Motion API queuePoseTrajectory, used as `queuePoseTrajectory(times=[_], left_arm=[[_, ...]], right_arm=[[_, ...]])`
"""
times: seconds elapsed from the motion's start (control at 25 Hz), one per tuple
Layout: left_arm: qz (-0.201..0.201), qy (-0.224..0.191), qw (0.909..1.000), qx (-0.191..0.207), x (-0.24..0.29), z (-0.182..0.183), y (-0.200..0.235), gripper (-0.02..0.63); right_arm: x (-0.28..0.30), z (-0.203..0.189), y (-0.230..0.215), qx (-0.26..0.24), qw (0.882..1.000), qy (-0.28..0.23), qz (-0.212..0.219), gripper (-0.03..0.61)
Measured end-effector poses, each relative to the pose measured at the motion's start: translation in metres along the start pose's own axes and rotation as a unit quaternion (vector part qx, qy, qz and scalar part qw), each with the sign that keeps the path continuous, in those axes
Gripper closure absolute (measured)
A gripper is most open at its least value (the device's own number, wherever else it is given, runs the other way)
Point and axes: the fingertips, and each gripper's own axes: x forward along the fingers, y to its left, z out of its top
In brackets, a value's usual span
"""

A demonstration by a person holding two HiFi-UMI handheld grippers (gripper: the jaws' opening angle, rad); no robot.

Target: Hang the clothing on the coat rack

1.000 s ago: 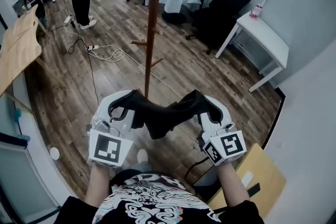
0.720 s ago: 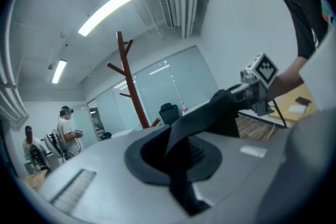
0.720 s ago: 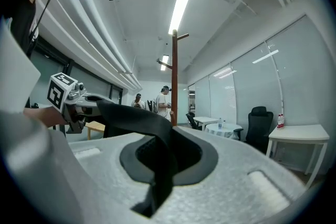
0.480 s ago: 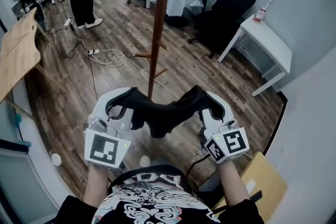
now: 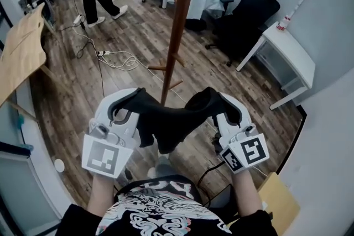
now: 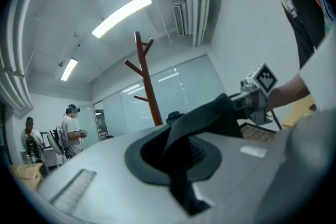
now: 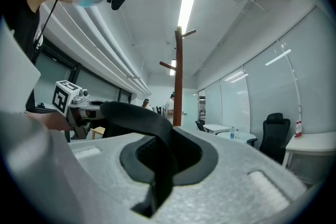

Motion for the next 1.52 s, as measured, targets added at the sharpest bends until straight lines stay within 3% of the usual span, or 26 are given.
queuePoseTrajectory(times=[0.52, 0.92, 1.28, 1.52], left_arm=[[0.003, 0.014, 0.9998, -0.014, 0.070, -0.015, 0.035, 0.615], [0.011, 0.011, 0.9999, 0.001, 0.100, -0.023, 0.065, 0.615], [0.035, 0.040, 0.9981, -0.031, 0.127, -0.037, 0.084, 0.615], [0.031, 0.048, 0.9976, -0.040, 0.146, -0.050, 0.098, 0.615]], right_arm=[[0.065, 0.001, -0.052, -0.005, 1.000, 0.002, 0.016, 0.568], [0.113, -0.001, -0.070, -0.011, 0.999, 0.002, 0.036, 0.568], [0.142, -0.003, -0.083, -0.009, 0.999, 0.007, 0.043, 0.568], [0.162, -0.013, -0.089, 0.022, 0.999, 0.009, 0.046, 0.568]])
